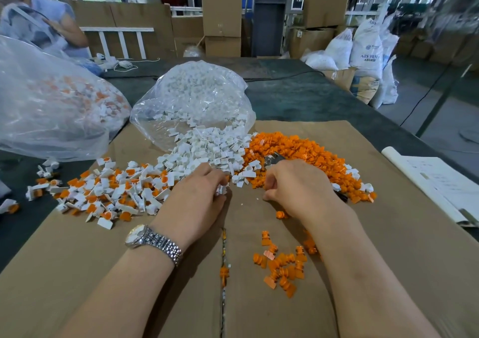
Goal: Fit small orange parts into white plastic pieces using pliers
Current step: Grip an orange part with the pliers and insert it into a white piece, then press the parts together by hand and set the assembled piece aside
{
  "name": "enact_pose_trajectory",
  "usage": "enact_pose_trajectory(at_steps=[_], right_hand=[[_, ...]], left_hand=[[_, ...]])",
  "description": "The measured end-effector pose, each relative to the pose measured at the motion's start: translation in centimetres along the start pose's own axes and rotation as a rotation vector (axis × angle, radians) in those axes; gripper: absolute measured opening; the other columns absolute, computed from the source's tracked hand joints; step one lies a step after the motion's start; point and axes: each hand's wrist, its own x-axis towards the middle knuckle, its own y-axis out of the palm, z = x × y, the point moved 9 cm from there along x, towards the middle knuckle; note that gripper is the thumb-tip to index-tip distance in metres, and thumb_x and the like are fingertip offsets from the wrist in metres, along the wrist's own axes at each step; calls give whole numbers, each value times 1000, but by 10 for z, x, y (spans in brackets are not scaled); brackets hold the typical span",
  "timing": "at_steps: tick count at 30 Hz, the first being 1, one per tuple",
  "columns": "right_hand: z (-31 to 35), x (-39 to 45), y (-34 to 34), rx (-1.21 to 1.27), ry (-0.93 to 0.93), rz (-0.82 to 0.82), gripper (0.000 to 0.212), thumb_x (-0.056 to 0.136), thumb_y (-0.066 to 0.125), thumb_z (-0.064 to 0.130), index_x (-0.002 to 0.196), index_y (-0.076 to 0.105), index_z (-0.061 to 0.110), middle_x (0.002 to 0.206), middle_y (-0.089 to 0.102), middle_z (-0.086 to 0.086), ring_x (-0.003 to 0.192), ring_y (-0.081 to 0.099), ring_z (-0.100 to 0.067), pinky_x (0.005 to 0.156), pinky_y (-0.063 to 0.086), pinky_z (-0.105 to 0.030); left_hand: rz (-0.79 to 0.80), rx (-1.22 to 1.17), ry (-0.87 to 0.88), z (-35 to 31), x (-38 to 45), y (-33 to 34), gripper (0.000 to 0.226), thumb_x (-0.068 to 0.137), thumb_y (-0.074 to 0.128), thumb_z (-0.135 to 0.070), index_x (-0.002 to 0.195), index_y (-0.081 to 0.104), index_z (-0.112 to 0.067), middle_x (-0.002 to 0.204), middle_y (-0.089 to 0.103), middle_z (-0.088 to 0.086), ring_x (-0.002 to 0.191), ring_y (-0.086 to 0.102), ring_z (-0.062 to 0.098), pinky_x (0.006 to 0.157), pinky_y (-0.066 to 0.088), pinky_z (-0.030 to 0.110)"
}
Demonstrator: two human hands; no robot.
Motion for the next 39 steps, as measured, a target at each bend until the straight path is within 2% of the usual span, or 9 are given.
enact_pose_trajectory(at_steps=[6, 10, 15, 20, 24, 27, 31, 35, 39], right_hand=[[11, -3, 2, -43, -41, 11, 23, 93, 69, 41, 103, 66, 21, 102, 63, -2, 96, 61, -24, 68, 44, -33], [13, -3, 0, -45, -39, -13, 11, 98, 63, 27, 106, 62, 19, 104, 64, -3, 95, 61, -24, 73, 51, -35], [14, -3, -18, 127, -31, -154, 18, 99, 56, 25, 107, 72, 21, 103, 70, 1, 91, 61, -16, 79, 52, -31], [14, -4, -28, 441, -28, -193, 15, 99, 61, 22, 104, 75, 25, 103, 71, 8, 91, 63, -7, 87, 55, -30], [14, -6, -32, 749, -68, -194, 8, 96, 68, 24, 98, 76, 25, 95, 72, 10, 86, 67, -4, 84, 55, -25], [9, -8, -33, 1067, -52, -161, 5, 94, 72, 18, 98, 75, 18, 82, 76, 2, 78, 73, -7, 76, 60, -23], [10, -9, -35, 1279, -71, -106, 8, 94, 70, 12, 101, 74, 11, 83, 78, -6, 79, 75, -14, 74, 60, -23], [16, -12, -38, 1221, -133, -101, 6, 93, 73, 18, 98, 76, 17, 88, 76, -1, 85, 73, -14, 81, 59, -25], [22, -15, -42, 1126, -197, -122, 5, 92, 73, 18, 96, 76, 20, 87, 75, 7, 86, 70, -8, 82, 57, -20]], left_hand=[[12, 21, -40, 0, -1, -3, 8, 100, 61, -27, 97, 54, -31, 101, 49, -9, 88, 53, 10, 73, 38, 20], [-34, -1, -30, 0, -2, -7, 5, 99, 61, -26, 103, 59, -29, 101, 53, -10, 84, 56, 6, 71, 41, 15], [-103, -604, -286, 17, -5, -16, 13, 96, 67, -19, 101, 74, -29, 92, 75, -9, 78, 70, 0, 63, 45, 4], [-7, -1221, -506, 20, -13, -2, 16, 86, 76, -5, 101, 75, -11, 88, 79, 11, 86, 78, 20, 63, 59, 18], [-3, -1553, -530, 14, -11, 4, 31, 71, 78, -2, 99, 70, 8, 95, 75, 25, 85, 77, 29, 68, 61, 23], [31, -1694, -485, 11, -6, 5, 18, 73, 73, 3, 91, 72, 4, 93, 73, 23, 85, 77, 30, 67, 61, 23], [56, -1764, -443, 11, -4, 5, 16, 72, 72, 9, 84, 73, -1, 91, 74, 22, 97, 76, 35, 71, 61, 24], [68, -1780, -396, 8, -2, 3, 8, 79, 71, 3, 78, 76, -3, 74, 63, 20, 107, 72, 41, 75, 61, 26], [83, -1771, -383, 8, -3, 2, 9, 80, 71, 4, 81, 77, -3, 87, 68, 21, 109, 71, 40, 77, 61, 25]])
